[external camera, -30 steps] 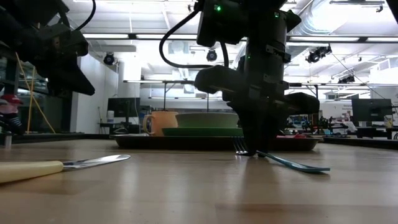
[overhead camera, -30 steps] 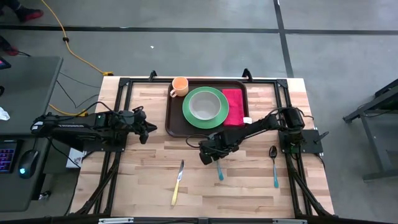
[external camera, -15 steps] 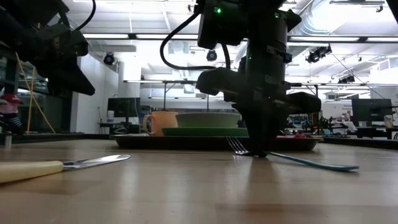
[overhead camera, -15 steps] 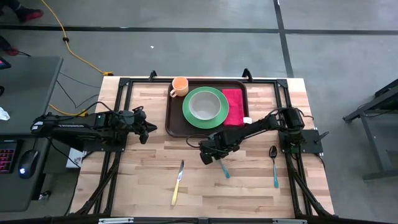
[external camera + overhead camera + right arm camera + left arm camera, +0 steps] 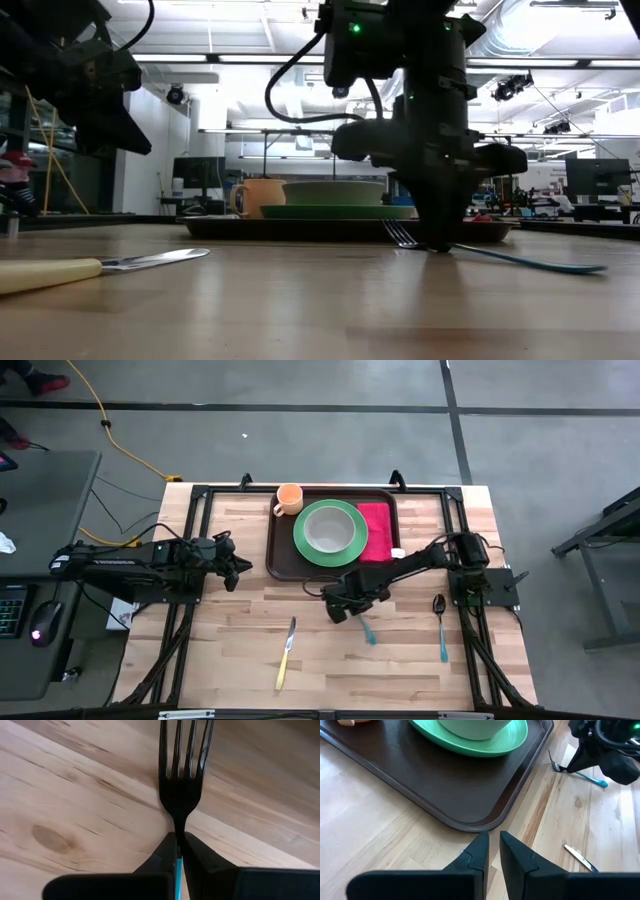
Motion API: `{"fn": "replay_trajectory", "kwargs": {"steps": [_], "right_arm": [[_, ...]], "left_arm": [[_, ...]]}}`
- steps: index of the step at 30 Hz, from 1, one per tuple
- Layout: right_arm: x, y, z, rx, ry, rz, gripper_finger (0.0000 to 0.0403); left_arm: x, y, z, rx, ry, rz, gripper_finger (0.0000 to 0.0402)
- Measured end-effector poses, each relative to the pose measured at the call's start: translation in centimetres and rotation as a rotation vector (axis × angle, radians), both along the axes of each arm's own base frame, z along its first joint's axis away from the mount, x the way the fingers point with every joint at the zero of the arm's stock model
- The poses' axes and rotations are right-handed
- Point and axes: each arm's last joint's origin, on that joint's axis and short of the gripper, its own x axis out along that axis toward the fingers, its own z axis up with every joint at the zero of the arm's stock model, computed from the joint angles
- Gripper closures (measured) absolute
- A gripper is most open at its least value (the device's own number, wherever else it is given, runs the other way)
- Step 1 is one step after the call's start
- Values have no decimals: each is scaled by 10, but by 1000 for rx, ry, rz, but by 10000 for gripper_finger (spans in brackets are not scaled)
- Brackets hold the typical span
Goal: Set up tray
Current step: Put the blue fork on top of the red napkin
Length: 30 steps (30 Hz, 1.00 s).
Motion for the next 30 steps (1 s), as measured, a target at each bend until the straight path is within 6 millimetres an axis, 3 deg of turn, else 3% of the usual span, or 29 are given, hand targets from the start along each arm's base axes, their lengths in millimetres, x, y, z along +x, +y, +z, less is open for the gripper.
{"fn": "replay_trajectory", "kwargs": {"steps": [10,30], "right_arm": [[-10,0,9,21,61,-10,401],[-18,29,13,149,105,-17,400]], "left_arm": [[0,0,0,0,0,0,325],[0,0,0,0,-1,0,325]]}}
